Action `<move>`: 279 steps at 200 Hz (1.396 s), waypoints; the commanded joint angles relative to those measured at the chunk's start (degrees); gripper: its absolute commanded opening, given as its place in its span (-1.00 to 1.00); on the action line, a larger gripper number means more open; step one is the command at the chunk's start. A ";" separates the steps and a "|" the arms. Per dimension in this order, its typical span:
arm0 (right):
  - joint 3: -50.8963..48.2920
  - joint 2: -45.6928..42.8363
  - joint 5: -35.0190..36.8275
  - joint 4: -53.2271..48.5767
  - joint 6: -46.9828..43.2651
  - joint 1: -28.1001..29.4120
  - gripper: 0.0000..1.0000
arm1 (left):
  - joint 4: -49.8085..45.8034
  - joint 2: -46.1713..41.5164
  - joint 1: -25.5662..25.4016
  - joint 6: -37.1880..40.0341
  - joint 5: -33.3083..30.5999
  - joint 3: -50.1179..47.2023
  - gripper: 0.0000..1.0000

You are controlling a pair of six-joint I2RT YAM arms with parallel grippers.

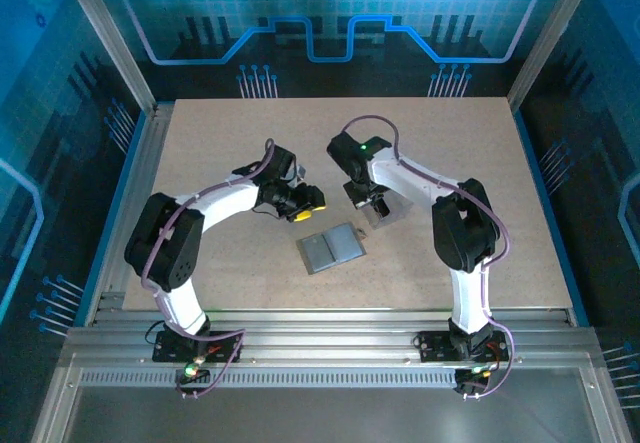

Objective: Put the credit cards into the card holder

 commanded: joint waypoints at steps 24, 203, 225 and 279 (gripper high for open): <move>-0.23 -6.52 -4.75 0.09 0.73 -1.59 -1.00 | -3.98 -6.42 0.37 3.09 -1.51 -4.56 0.16; -34.65 -23.86 -42.56 42.77 10.55 -2.93 -1.00 | -4.68 -2.09 -9.91 -0.28 -13.84 -11.21 0.05; -35.53 -24.04 -42.58 43.63 10.86 -3.01 -1.00 | -4.97 -1.18 -9.91 0.14 -15.07 -9.99 0.00; -39.99 -24.92 -43.34 47.49 13.66 -3.99 -1.00 | -7.84 3.99 -9.20 3.84 -17.62 -2.23 -0.01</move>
